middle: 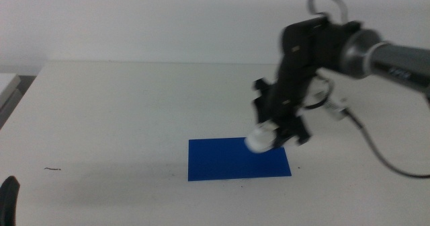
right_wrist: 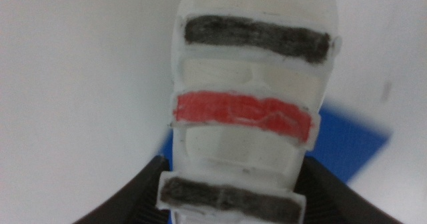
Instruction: Use one arm to grab the shoe from the table and place it on the mat.
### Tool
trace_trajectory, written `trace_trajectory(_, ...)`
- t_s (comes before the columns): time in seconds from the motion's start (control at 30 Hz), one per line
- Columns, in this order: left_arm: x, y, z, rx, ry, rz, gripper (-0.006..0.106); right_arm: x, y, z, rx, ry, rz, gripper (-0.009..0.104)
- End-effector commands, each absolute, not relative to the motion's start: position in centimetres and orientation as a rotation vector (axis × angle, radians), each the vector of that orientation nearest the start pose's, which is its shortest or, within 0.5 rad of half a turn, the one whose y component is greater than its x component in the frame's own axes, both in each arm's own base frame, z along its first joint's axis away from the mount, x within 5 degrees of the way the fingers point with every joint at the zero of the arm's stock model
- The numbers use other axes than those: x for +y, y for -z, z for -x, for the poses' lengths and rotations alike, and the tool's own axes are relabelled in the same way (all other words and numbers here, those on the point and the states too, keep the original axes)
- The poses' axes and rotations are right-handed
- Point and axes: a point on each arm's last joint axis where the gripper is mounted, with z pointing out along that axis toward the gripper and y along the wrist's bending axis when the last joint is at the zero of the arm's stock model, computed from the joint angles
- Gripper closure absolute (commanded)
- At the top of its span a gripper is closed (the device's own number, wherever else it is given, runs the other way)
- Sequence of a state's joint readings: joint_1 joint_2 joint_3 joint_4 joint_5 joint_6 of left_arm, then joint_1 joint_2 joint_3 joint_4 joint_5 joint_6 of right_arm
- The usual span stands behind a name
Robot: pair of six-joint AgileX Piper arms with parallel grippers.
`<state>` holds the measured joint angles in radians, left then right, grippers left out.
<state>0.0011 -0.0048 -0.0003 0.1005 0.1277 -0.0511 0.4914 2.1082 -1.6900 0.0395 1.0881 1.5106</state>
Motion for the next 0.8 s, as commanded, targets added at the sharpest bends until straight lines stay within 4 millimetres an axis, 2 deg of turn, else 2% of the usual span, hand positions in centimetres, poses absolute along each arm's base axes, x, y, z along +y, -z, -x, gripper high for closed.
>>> trace_trajectory(0.0,0.1,-20.3,-5.6,1.599,-0.043,-0.024,0.007,22.7,-20.2,-37.0,2.681,-0.228,-1.52,0.096)
trace_trajectory(0.2,0.1,-20.3,-5.6,1.599,-0.043,-0.024,0.007,25.5,-19.9,-35.5,2.704,-0.247,-1.444,0.096)
trace_trajectory(0.27,0.1,-20.3,-5.6,1.599,-0.043,-0.024,0.007,25.9,-19.9,-35.6,2.73,-0.266,-1.331,0.096)
trace_trajectory(0.3,0.1,-20.3,-5.6,1.599,-0.043,-0.024,0.007,26.2,-19.8,-35.6,2.772,-0.288,-1.189,0.096)
trace_trajectory(0.37,0.1,-20.3,-5.6,1.599,-0.043,-0.024,0.007,26.6,-19.9,-35.9,2.855,-0.319,-0.752,0.096)
trace_trajectory(0.43,0.1,-20.3,-5.6,1.599,-0.043,-0.024,0.007,27.1,-19.9,-35.8,2.904,-0.308,-0.211,0.096)
trace_trajectory(0.53,0.1,-20.3,-5.6,1.599,-0.043,-0.024,0.007,27.2,-19.8,-35.2,2.88,-0.198,0.529,0.096)
trace_trajectory(0.6,0.1,-20.3,-5.6,1.599,-0.043,-0.024,0.007,27.0,-19.7,-34.8,2.812,-0.132,0.935,0.096)
trace_trajectory(0.63,0.1,-20.3,-5.6,1.599,-0.043,-0.024,0.007,26.9,-19.7,-34.6,2.781,-0.112,1.072,0.096)
trace_trajectory(0.77,0.1,-20.3,-5.6,1.599,-0.043,-0.024,0.007,26.6,-19.7,-34.8,2.631,-0.013,1.373,0.096)
